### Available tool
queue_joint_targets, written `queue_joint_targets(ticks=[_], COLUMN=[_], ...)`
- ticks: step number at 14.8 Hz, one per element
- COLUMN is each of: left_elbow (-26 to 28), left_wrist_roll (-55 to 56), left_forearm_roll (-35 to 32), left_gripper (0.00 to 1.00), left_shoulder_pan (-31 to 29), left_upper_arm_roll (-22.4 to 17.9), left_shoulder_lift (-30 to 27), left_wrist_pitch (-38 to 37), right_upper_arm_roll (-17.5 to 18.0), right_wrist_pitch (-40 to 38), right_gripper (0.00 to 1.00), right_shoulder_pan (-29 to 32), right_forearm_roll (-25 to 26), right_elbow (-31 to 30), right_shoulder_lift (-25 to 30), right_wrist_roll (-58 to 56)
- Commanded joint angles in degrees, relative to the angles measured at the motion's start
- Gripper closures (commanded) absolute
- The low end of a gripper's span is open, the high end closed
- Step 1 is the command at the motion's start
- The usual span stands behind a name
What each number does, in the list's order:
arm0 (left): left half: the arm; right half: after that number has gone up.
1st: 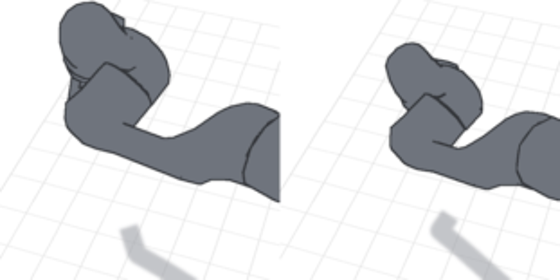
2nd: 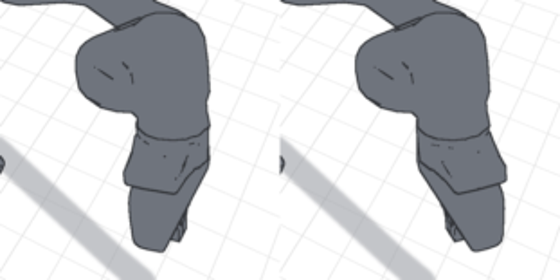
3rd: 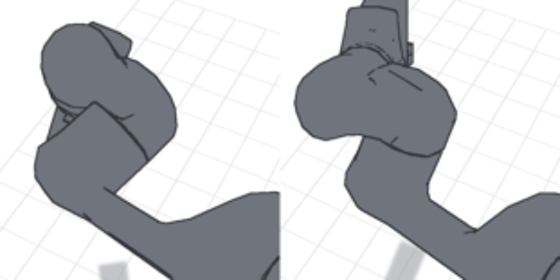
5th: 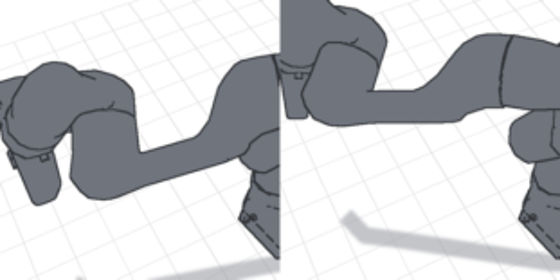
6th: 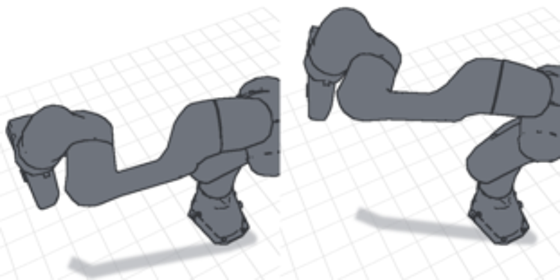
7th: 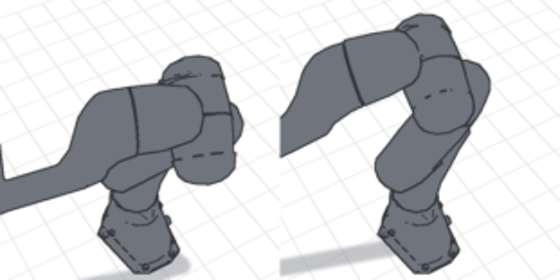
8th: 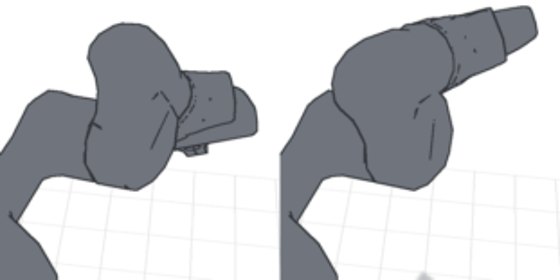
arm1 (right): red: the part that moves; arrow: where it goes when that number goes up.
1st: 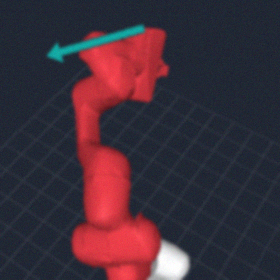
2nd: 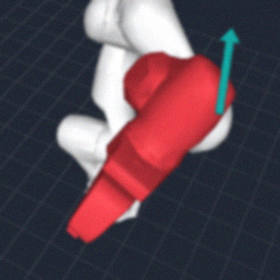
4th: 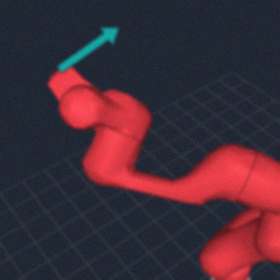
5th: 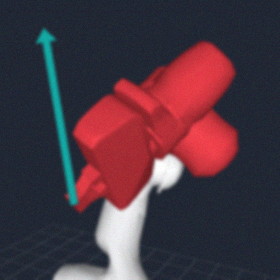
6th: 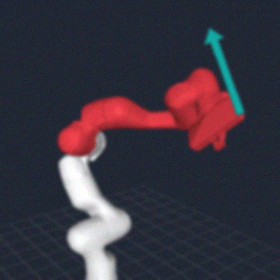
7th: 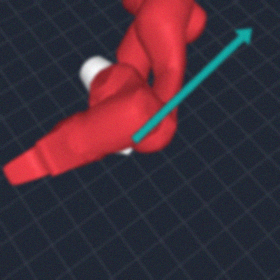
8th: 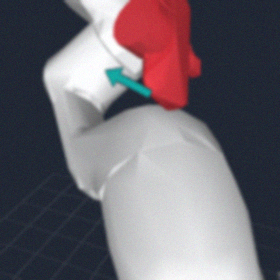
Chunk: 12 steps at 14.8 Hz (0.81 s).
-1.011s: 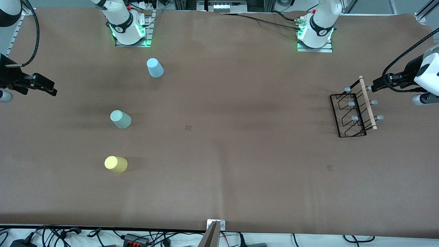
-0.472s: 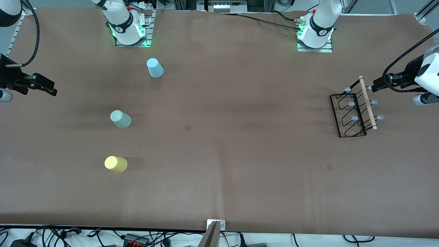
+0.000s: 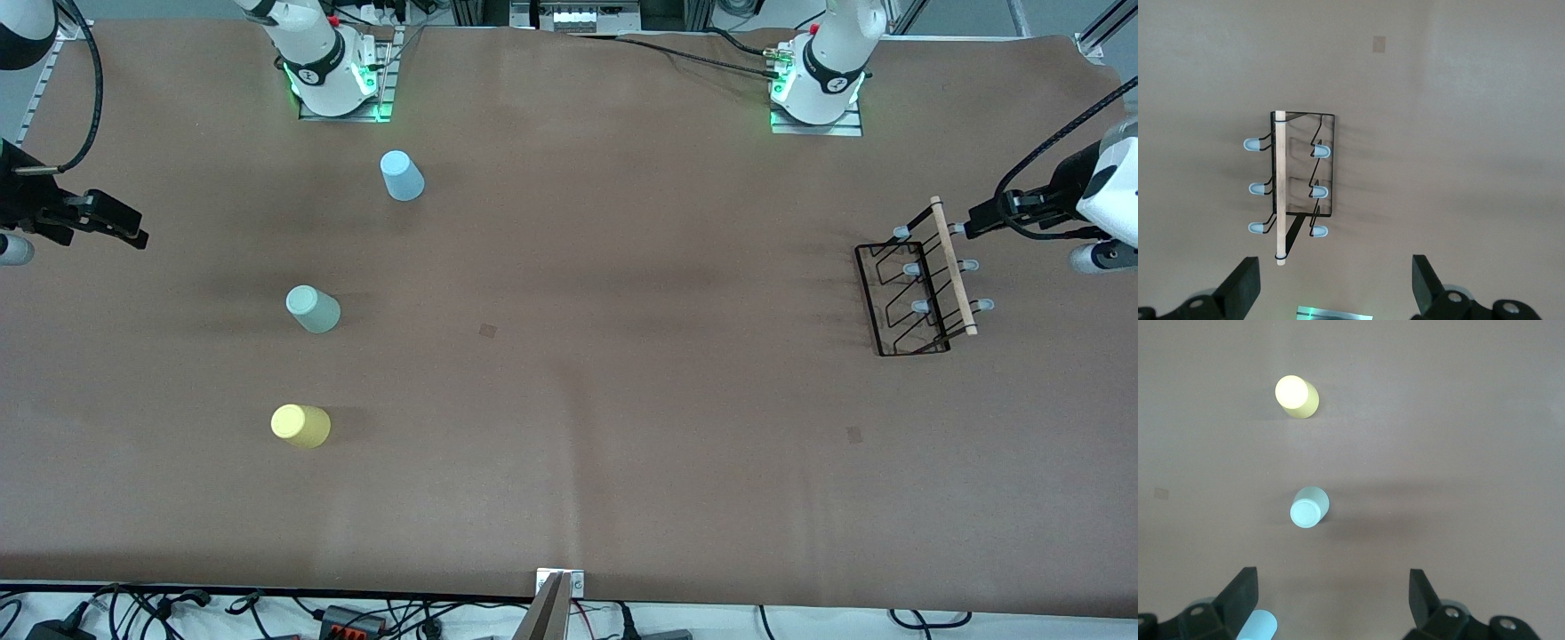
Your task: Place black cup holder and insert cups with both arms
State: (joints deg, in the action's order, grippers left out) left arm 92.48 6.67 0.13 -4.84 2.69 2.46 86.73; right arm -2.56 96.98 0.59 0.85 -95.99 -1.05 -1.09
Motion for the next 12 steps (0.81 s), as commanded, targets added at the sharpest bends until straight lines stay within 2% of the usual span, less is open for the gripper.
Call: queue_joint_targets(ticks=[1,4,6,8,12], left_elbow=[0.9,1.0,2.3,8.2,19.2], left_wrist_roll=[-0.1,-0.3,-3.4,-7.6,-14.5], left_forearm_roll=[0.3,0.3,0.2,-0.1,-0.4], left_gripper=[0.00,0.00,0.00,0.00,0.00], left_shoulder_pan=[-0.3,-0.8,-3.1,-5.1,-8.3], left_upper_arm_roll=[0.0,-0.3,-0.3,-0.3,-0.4], left_shoulder_lift=[-1.0,1.1,2.3,1.6,0.0], left_wrist_pitch=[0.5,1.9,4.0,11.1,20.6], right_upper_arm_roll=[-0.1,0.0,-0.1,0.0,0.0], right_wrist_pitch=[-0.2,-0.1,-0.2,-0.1,0.1], right_gripper=[0.00,0.00,0.00,0.00,0.00], right_shoulder_pan=[-0.2,-0.2,-0.2,-0.2,-0.2], right_forearm_roll=[0.7,0.7,0.7,0.8,0.8], right_elbow=[0.3,0.2,0.3,0.3,0.3], right_shoulder_lift=[0.2,0.2,0.2,0.1,-1.1], right_wrist_roll=[-0.8,-0.8,-0.8,-0.8,-0.8])
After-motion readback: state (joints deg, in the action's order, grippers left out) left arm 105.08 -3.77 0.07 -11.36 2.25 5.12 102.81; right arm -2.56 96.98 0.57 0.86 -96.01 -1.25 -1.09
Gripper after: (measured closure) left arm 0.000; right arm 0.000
